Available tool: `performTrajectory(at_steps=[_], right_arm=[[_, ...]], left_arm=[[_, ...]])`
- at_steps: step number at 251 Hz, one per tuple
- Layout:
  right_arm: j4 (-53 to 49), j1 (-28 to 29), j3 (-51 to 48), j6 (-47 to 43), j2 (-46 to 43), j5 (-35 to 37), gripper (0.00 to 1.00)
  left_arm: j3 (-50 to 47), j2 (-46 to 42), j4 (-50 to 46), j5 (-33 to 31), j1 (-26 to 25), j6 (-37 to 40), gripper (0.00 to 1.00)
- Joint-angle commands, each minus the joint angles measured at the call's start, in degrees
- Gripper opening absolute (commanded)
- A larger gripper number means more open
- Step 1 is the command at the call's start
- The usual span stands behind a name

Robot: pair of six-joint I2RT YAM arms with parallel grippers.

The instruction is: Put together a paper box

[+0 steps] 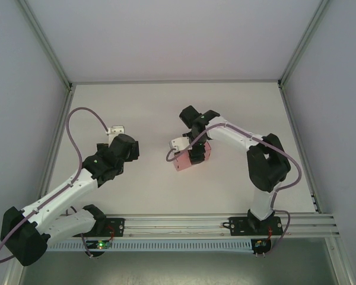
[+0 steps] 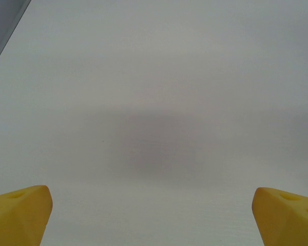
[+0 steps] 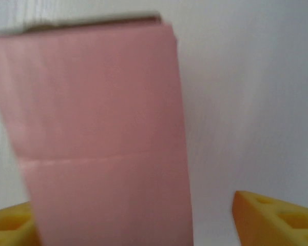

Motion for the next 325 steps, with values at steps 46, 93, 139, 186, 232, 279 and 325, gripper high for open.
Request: performTrajectory(at_steps=[46, 93, 139, 186, 232, 279, 325], right_arm=[[9.11, 2.05, -3.86, 6.25, -6.69, 12.83, 0.45], [25.08, 4.99, -11.52, 10.4, -12.5, 23.9, 0.41], [55.29, 8.78, -21.4, 14.15, -12.84, 41.76, 0.42], [59.47, 11.8, -25.39, 14.42, -8.19, 40.97, 0.46], [55.48, 16.13, -27.68, 14.46, -6.31, 43.73, 0.55], [43.48, 20.83, -28.49, 19.06, -8.11, 40.56, 0.63], [37.62, 24.21, -29.57, 21.39, -16.0, 35.49, 0.78]], left_arm=[[-0.02, -0.06, -1.63, -2.12, 0.73, -1.51, 1.0], [-0.34, -0.45, -1.65, -2.7, 0.83, -2.13, 1.0], [-1.2, -1.55, -1.11, -2.93, 0.81, -3.17, 1.0], [-1.8, -2.73, -1.08, -2.58, 0.76, -3.18, 1.0], [-2.21, -3.02, -0.79, -2.17, 0.81, -3.17, 1.0], [-2.22, -2.93, -0.95, -2.57, 0.84, -2.9, 1.0], [-1.68, -3.04, -1.05, -2.56, 0.83, -2.49, 1.0]])
